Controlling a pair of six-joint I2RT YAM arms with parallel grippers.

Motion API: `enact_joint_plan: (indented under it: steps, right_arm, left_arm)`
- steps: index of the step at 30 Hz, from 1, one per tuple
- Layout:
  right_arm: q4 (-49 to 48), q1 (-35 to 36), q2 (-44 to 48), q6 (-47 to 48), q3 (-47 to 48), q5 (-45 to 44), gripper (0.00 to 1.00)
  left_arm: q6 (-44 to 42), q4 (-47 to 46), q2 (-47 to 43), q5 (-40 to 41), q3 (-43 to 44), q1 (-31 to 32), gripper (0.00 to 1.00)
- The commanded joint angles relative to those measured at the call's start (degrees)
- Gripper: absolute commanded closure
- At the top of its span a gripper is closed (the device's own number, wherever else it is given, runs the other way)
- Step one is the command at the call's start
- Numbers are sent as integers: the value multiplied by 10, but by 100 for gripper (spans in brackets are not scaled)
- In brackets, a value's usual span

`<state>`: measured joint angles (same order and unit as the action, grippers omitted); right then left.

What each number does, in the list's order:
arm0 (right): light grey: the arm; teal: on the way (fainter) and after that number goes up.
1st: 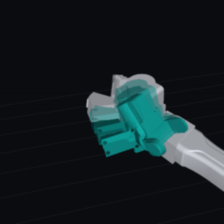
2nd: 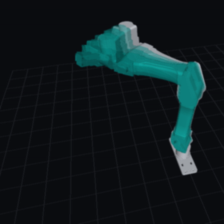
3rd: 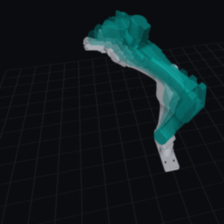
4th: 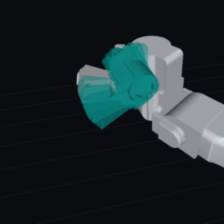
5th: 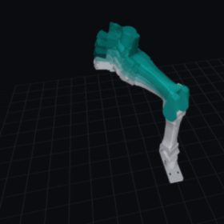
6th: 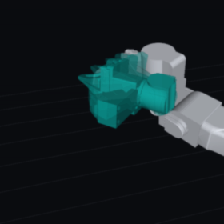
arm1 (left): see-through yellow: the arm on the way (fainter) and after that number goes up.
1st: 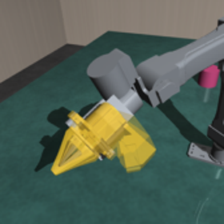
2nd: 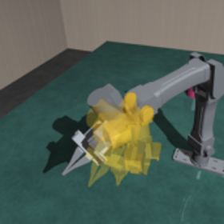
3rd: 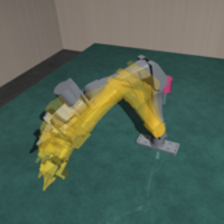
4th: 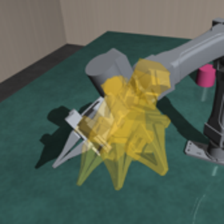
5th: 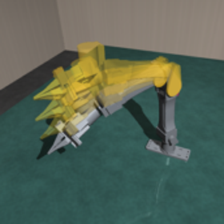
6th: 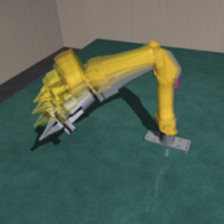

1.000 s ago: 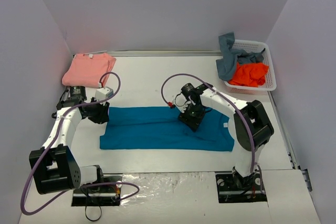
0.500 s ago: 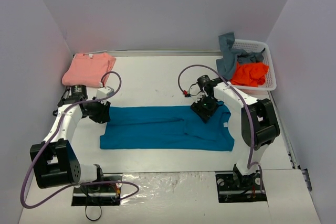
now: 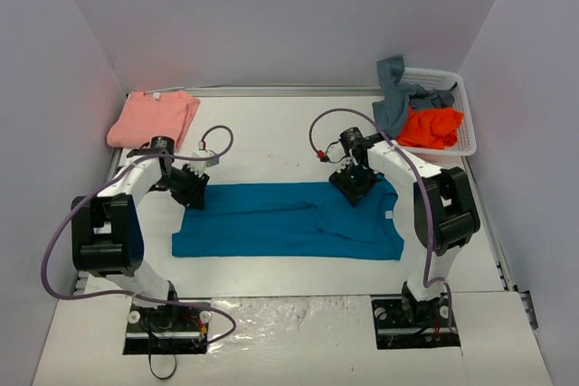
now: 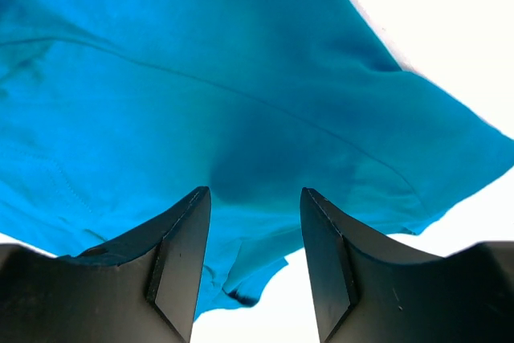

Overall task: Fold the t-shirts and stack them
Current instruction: Fold the other side of the tshirt into a rectangle

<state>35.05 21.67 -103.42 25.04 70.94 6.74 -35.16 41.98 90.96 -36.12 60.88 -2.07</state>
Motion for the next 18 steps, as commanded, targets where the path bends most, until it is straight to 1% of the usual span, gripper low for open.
enact_joint_plan:
  steps: [1,10,18]
  right_arm:
    - [13,-6,-7,-10,4,-9,56]
    - [13,-7,-5,-9,-9,2,56]
    - [13,-8,-20,-7,-11,3,56]
  left_arm:
    - [-37,28,32,7,27,2,77]
    - [-45,10,74,18,43,1,78]
    - [-49,18,59,6,49,0,78]
